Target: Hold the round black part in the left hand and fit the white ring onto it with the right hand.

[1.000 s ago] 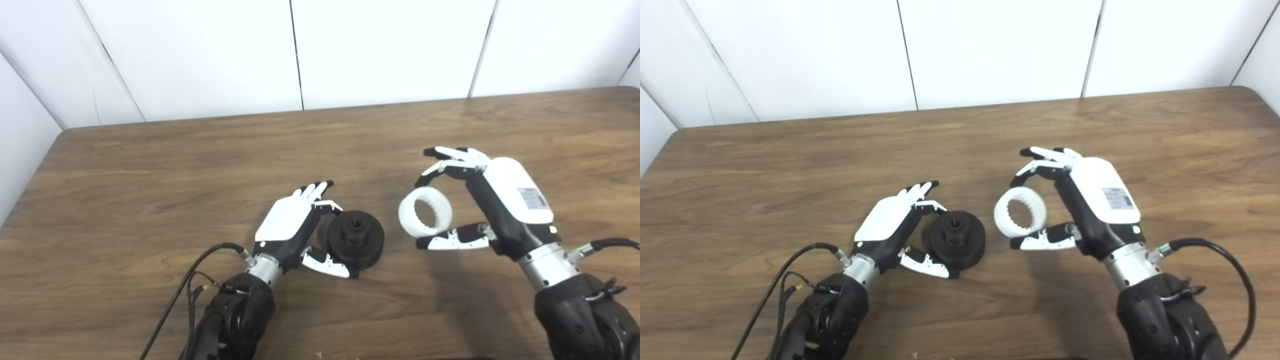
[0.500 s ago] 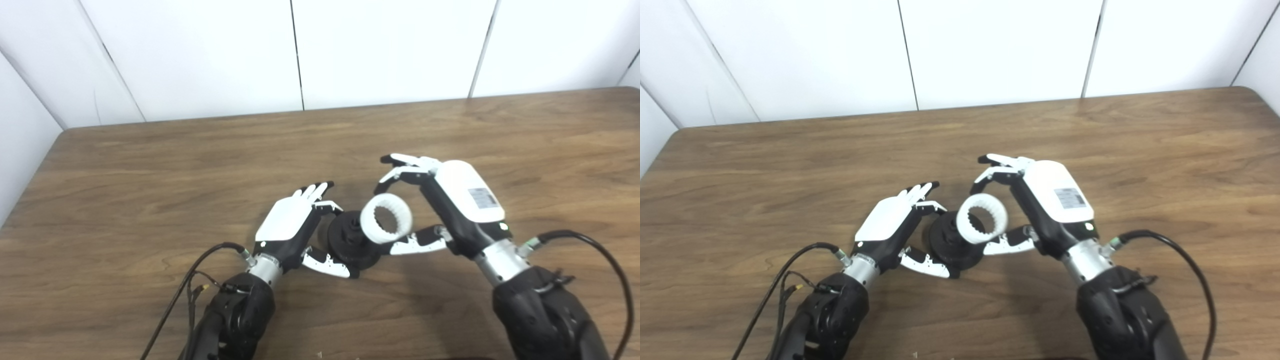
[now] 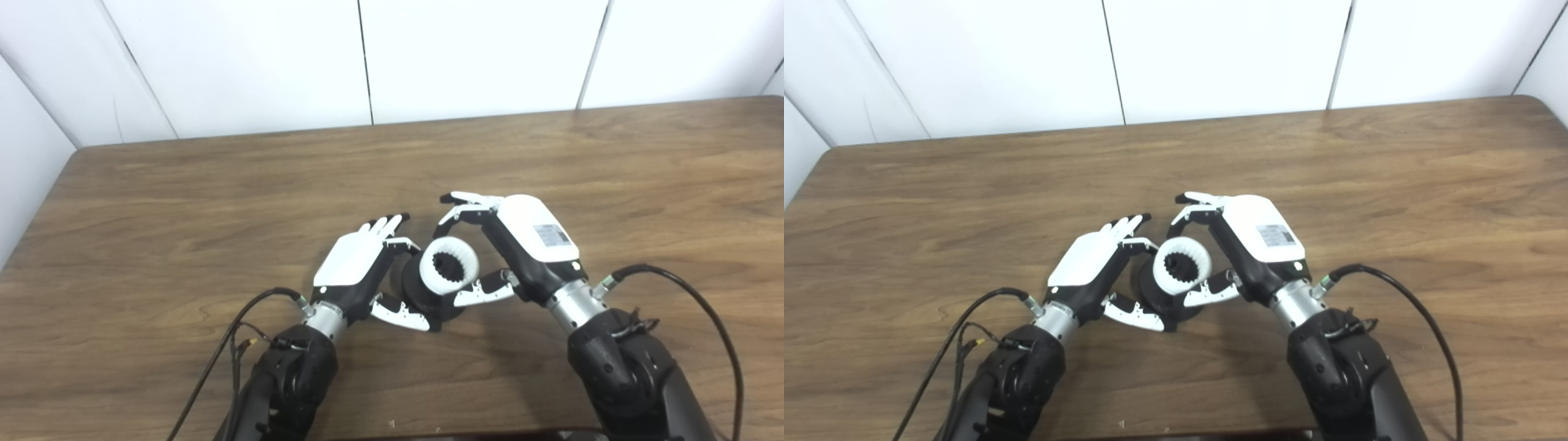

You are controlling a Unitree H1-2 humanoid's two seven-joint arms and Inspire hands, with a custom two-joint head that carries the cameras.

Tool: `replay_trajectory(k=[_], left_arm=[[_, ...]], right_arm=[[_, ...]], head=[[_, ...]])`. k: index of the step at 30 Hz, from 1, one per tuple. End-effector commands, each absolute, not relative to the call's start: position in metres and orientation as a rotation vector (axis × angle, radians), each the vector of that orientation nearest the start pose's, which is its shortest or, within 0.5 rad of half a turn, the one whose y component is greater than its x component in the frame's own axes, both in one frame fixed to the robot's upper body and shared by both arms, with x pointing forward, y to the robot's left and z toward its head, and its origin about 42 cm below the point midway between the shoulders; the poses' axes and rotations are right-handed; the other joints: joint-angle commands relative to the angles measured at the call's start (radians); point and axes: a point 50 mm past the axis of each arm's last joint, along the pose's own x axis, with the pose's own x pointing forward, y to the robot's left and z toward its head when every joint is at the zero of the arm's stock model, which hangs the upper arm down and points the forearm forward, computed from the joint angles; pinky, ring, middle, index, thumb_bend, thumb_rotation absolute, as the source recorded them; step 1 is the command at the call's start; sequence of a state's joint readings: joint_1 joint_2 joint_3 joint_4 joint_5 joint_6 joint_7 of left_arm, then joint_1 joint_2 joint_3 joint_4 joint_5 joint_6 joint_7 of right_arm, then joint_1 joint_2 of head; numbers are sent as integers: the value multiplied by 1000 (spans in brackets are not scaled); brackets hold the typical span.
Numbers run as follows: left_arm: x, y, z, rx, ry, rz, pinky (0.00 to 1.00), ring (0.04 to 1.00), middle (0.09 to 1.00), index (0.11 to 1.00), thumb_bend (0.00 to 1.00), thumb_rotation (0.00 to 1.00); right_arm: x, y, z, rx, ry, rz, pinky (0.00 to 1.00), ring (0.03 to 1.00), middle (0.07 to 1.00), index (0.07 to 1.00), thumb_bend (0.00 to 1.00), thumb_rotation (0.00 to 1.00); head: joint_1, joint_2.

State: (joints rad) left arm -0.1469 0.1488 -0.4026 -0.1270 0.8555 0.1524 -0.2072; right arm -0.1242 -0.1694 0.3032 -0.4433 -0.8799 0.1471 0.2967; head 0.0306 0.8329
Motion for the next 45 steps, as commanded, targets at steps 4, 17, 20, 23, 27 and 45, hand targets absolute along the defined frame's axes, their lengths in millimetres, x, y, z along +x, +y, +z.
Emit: replay_trajectory(k=[4, 17, 20, 23, 27, 45], left_arm=[[308, 133, 163, 1032, -248, -402, 1000, 1000, 1000, 605, 970, 411], [306, 129, 163, 1026, -240, -398, 1000, 1000, 1000, 608, 975, 390], [305, 127, 164, 1023, -239, -396, 1000, 1000, 1000, 615, 977, 376], [304, 127, 164, 1029, -242, -395, 1000, 1000, 1000, 619, 978, 377], [303, 127, 164, 1023, -233, -398, 1000, 1000, 1000, 620, 978, 372], [304, 131, 165, 1031, -225, -401, 1000, 1000, 1000, 618, 967, 393]], right_arm=[[290, -151, 232, -1029, -462, 289, 853, 819, 848, 494, 523, 154], [297, -140, 226, -1064, -464, 344, 835, 811, 845, 494, 522, 157], [298, -140, 226, -1081, -457, 360, 844, 814, 853, 495, 521, 158], [300, -139, 224, -1093, -452, 372, 829, 807, 851, 495, 521, 158], [301, -141, 220, -1119, -423, 386, 830, 813, 858, 496, 521, 160], [298, -163, 229, -1300, -215, 558, 876, 969, 1000, 1000, 1000, 483]], head=[[6, 5], [13, 12], [17, 15], [16, 17], [17, 18], [15, 23]])
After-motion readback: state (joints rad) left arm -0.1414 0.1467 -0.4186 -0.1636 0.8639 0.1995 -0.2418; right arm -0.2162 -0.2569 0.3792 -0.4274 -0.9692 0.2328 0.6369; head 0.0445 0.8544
